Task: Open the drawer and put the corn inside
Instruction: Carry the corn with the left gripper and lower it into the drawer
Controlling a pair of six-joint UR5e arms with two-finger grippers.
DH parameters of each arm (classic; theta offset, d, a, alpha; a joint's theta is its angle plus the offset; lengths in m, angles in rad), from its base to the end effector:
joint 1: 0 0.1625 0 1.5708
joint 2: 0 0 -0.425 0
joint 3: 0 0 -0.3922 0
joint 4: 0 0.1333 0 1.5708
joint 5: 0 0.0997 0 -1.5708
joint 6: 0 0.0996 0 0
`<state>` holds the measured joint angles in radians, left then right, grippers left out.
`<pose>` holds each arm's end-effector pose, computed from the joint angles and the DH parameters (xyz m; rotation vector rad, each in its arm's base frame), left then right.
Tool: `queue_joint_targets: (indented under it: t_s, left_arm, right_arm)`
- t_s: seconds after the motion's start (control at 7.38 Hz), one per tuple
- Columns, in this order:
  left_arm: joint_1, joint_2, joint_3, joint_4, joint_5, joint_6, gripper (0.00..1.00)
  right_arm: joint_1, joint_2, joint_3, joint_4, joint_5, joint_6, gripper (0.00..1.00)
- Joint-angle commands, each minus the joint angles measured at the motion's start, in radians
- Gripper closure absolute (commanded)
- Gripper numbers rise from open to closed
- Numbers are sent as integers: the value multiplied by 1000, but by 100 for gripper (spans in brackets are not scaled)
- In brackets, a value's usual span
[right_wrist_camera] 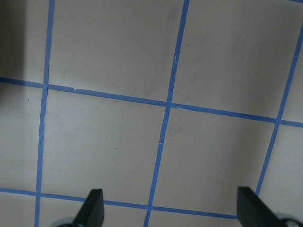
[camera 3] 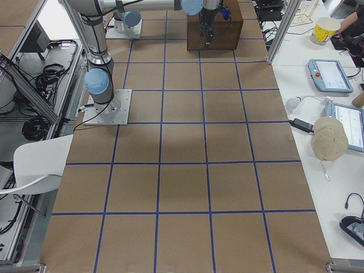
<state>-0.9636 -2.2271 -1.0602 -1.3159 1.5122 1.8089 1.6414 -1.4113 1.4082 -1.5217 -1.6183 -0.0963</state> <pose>0.3178 -0.7013 0.3543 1.7323 2.5188 -0.1430 0.1674 -0.5443 0.4794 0.2596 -3.0829 -0.0721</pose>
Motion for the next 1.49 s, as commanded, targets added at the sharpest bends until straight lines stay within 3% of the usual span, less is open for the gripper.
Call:
queue_joint_targets:
  t_s: [0.0, 0.27, 1.08, 1.36]
  left_arm:
    - [-53, 69, -1, -43, 5, -191, 100]
    - [-87, 109, -4, -125, 13, -482, 100]
    - [-228, 142, -17, -164, 17, -1265, 100]
    - [-277, 162, -84, -161, 19, -1503, 100]
  right_arm:
    - [0, 0, 0, 0, 0, 0, 0]
    - [0, 0, 0, 0, 0, 0, 0]
    - [0, 0, 0, 0, 0, 0, 0]
    - [0, 0, 0, 0, 0, 1, 0]
